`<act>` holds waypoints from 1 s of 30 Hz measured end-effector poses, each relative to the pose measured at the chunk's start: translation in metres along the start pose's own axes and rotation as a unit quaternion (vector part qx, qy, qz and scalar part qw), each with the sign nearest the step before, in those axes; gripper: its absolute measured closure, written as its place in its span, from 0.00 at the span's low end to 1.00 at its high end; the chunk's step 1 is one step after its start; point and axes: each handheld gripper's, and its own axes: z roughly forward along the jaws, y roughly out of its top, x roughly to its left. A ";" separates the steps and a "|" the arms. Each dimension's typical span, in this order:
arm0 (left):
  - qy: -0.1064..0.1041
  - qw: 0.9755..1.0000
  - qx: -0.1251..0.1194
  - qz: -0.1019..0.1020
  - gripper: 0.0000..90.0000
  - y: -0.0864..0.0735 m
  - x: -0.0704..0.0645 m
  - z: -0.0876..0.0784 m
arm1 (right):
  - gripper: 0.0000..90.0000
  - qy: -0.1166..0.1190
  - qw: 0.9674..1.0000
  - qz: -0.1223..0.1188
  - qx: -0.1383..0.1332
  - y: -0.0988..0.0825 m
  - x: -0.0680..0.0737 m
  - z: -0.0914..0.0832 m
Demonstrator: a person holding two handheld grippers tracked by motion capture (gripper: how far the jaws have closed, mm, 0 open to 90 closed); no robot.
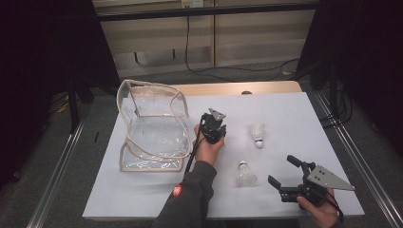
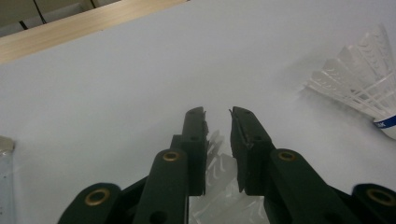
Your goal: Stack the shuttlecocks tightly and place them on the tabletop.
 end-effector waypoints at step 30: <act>0.002 0.999 -0.004 -0.032 0.96 0.009 0.004 0.010 | 0.02 -0.001 1.000 -0.003 0.000 0.000 0.000 0.000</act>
